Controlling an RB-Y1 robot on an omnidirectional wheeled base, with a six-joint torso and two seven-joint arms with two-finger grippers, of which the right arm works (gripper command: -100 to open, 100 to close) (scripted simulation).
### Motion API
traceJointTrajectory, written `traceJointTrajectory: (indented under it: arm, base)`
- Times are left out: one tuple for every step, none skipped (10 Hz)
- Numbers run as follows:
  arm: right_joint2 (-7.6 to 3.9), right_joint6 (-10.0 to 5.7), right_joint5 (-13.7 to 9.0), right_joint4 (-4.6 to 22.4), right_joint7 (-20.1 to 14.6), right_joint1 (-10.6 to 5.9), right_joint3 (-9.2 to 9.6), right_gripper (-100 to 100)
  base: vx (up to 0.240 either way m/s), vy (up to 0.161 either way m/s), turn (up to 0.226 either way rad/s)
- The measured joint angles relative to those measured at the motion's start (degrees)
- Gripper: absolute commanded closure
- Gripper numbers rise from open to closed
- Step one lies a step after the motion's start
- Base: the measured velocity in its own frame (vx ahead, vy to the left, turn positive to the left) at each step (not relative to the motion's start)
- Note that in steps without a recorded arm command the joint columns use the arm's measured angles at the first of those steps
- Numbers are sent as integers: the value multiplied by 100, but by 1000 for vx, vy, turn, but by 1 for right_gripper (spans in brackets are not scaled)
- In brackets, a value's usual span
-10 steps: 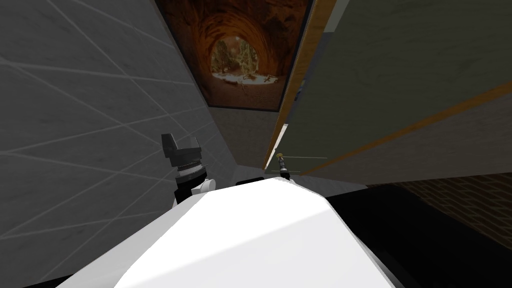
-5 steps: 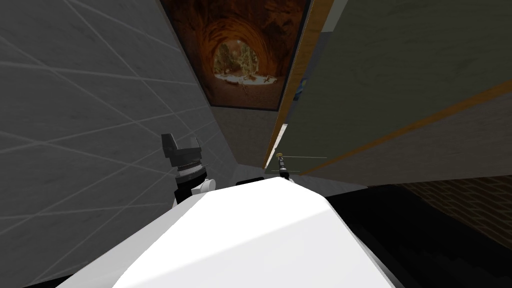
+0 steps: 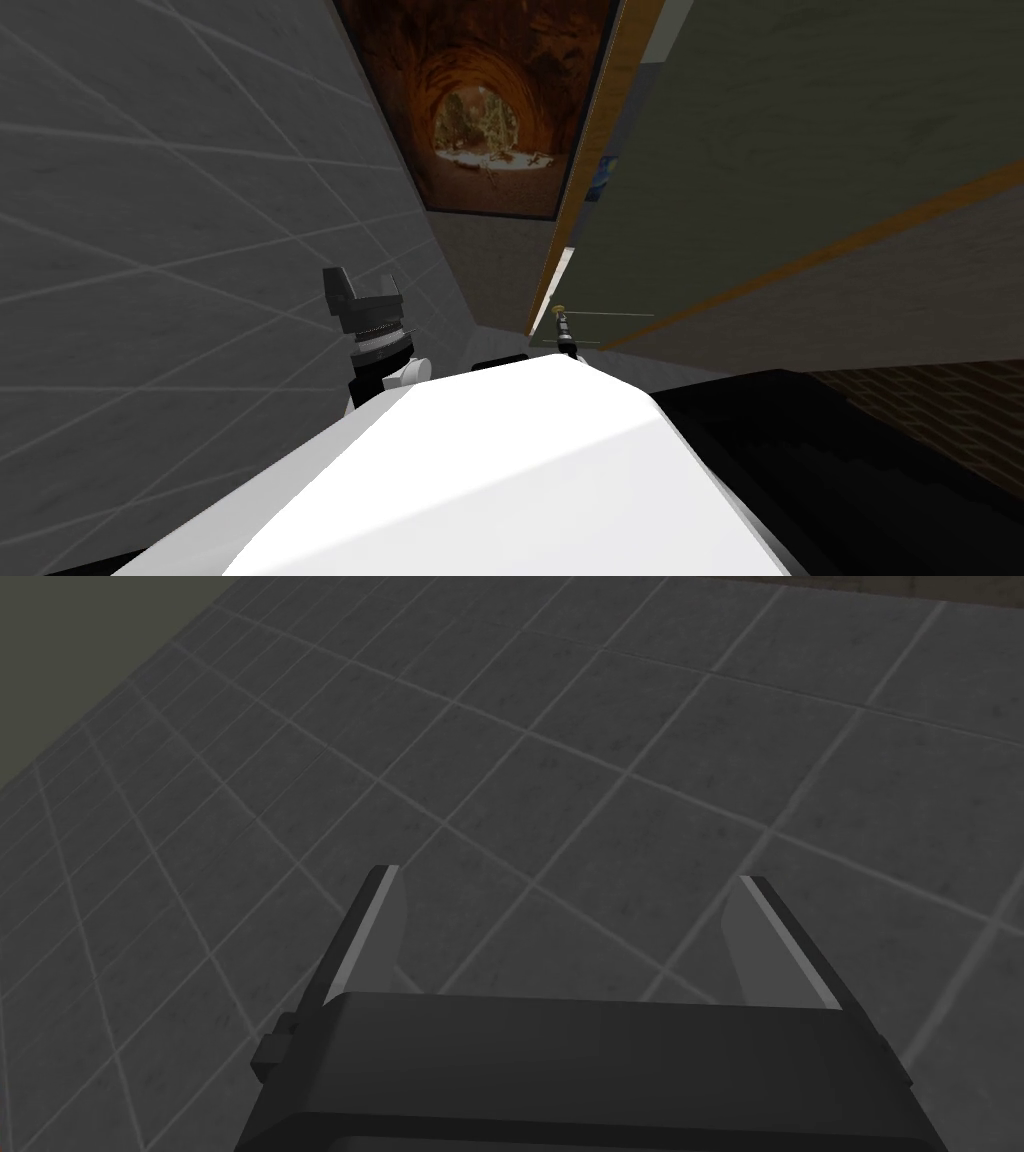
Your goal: Pull the door open
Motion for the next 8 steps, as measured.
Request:
traceJointTrajectory:
  arm:
    - [8,-1,-44,25,-141,-26,13,100]
    - [8,10,-104,37,-306,-55,37,100]
    - [21,25,-130,26,-437,-60,54,100]
    - [25,34,-174,43,-588,-87,75,100]
    - [32,33,-198,61,-698,-101,84,100]
    - [32,52,-241,45,-847,-104,104,100]
    - [41,79,-263,9,-954,-98,117,100]
    - [28,48,-309,104,-1101,-165,131,100]
  base:
    - [-79,-13,72]
    - [-55,-13,19]
    - [-57,-11,33]
    - [-41,-9,30]
    - [-45,-5,52]
    - [-44,-7,28]
    - [-48,-14,41]
    - [-73,-24,86]
